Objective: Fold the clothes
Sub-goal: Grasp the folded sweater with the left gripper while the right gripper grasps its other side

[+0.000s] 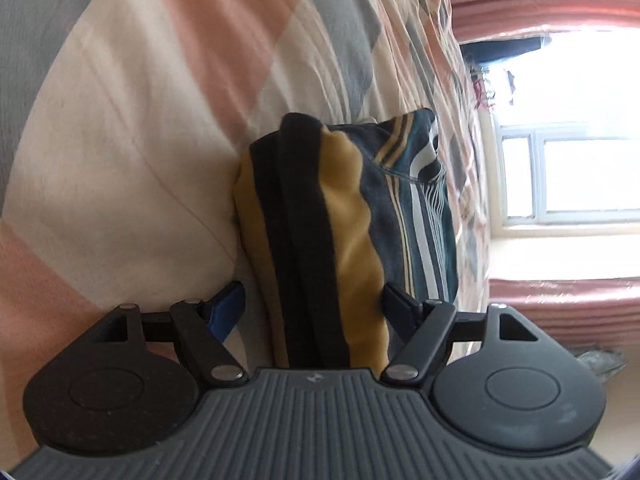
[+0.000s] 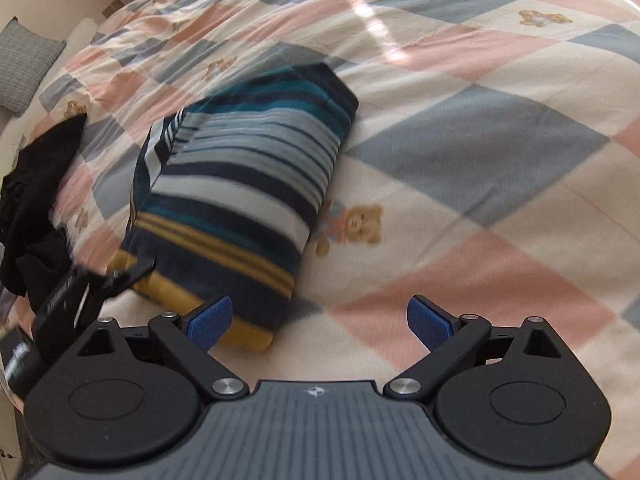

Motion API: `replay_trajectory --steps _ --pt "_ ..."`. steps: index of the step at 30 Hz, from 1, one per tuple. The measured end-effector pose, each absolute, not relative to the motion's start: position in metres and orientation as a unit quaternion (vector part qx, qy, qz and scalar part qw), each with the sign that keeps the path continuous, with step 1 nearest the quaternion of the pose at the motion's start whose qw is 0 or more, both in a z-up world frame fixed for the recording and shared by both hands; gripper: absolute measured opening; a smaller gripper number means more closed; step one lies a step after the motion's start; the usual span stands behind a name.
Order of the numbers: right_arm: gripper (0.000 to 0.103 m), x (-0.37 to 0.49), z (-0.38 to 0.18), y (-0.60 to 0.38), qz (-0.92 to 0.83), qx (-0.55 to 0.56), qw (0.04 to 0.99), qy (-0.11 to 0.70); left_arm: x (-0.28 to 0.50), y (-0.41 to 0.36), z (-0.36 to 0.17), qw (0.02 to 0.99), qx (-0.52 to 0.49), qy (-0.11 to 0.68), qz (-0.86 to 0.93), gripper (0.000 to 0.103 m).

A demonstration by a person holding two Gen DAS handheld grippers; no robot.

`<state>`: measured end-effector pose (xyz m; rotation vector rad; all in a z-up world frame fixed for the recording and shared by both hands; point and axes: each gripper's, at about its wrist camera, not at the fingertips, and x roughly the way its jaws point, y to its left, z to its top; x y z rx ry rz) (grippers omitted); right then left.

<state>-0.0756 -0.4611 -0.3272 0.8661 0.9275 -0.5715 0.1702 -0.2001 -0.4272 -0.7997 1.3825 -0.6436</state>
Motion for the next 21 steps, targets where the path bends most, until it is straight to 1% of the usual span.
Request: replay_trajectory --steps 6,8,9,10,12,14,17,21 --pt "0.097 -0.059 -0.336 -0.541 -0.224 0.429 0.788 0.381 0.171 -0.213 -0.443 0.641 -0.382 0.589 -0.31 0.072" --pt "0.097 -0.047 -0.337 -0.568 -0.205 0.427 0.799 0.371 0.17 -0.215 -0.445 0.644 -0.383 0.584 -0.312 0.068" --pt "0.097 -0.039 -0.337 -0.581 -0.188 0.423 0.806 0.368 0.169 -0.213 -0.444 0.647 -0.382 0.583 -0.309 0.063" --pt "0.097 -0.029 -0.337 -0.594 -0.168 0.418 0.814 0.366 0.168 -0.211 -0.442 0.651 -0.379 0.582 -0.307 0.055" --pt "0.097 -0.004 -0.336 -0.618 -0.111 0.404 0.83 0.368 0.165 -0.213 -0.436 0.665 -0.362 0.576 -0.307 0.046" --pt "0.098 0.027 -0.338 -0.639 -0.055 0.377 0.84 0.386 0.165 -0.217 -0.428 0.68 -0.338 0.574 -0.307 0.044" --pt "0.098 0.076 -0.352 -0.665 0.017 0.338 0.83 0.442 0.165 -0.217 -0.425 0.679 -0.337 0.581 -0.297 0.043" --pt "0.098 0.124 -0.387 -0.689 0.12 0.375 0.768 0.506 0.163 -0.218 -0.424 0.679 -0.337 0.585 -0.289 0.045"
